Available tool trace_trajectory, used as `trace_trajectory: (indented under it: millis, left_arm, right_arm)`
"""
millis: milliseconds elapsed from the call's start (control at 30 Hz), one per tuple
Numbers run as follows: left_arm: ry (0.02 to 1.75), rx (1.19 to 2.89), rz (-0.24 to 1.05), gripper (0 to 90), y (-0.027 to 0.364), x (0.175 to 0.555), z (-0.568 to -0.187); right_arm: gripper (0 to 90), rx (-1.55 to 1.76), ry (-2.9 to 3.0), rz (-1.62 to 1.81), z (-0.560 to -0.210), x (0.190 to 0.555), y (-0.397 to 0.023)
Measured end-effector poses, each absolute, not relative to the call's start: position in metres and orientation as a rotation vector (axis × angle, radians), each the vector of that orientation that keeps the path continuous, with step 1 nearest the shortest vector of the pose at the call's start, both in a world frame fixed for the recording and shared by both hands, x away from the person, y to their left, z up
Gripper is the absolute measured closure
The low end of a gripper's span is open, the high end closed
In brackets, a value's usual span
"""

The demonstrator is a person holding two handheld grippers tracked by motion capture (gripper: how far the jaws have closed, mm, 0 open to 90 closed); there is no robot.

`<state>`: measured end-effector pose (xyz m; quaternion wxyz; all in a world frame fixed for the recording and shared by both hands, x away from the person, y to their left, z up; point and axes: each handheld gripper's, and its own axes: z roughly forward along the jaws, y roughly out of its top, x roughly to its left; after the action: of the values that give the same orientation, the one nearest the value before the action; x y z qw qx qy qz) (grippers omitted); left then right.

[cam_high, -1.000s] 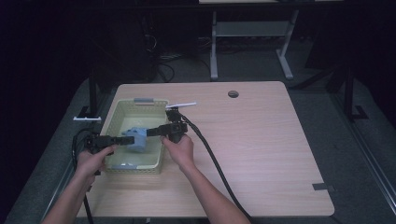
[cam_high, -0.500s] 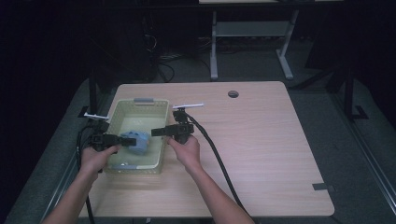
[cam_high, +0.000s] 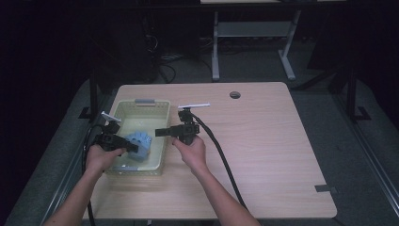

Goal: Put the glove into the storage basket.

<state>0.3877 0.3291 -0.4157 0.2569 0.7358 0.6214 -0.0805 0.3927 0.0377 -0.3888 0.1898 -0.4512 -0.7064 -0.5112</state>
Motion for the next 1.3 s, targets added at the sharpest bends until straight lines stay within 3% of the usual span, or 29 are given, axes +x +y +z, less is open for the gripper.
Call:
trace_trajectory:
  millis: [133, 200, 300, 467, 600, 700, 1033, 1300]
  left_arm:
    - [1.721, 1.975, -0.191, 61.3, 0.331, 0.388, -0.415]
    - [1.732, 1.949, -0.186, 51.7, 0.334, 0.388, -0.414]
    - [1.740, 1.903, -0.172, 49.4, 0.338, 0.387, -0.408]
    - [1.719, 1.847, -0.102, 51.2, 0.345, 0.385, -0.394]
    - [1.698, 1.855, -0.113, 65.2, 0.343, 0.385, -0.395]
    - [1.701, 1.878, -0.130, 69.5, 0.336, 0.387, -0.399]
    - [1.718, 1.958, -0.144, 69.9, 0.330, 0.395, -0.409]
    - [1.740, 2.002, -0.162, 64.5, 0.327, 0.399, -0.416]
  right_arm:
    - [65.7, -1.265, -1.987, -1.439, -0.388, 0.392, 0.036]
    - [65.1, -1.266, -1.987, -1.442, -0.388, 0.392, 0.034]
    - [64.3, -1.277, -1.988, -1.445, -0.387, 0.392, 0.033]
    - [64.2, -1.280, -1.981, -1.447, -0.388, 0.392, 0.030]
    - [63.8, -1.276, -1.985, -1.451, -0.388, 0.391, 0.030]
    - [63.4, -1.277, -1.983, -1.452, -0.387, 0.391, 0.029]
    - [63.3, -1.271, -1.988, -1.460, -0.386, 0.389, 0.023]
    - [62.2, -1.274, -1.996, -1.467, -0.387, 0.388, 0.013]
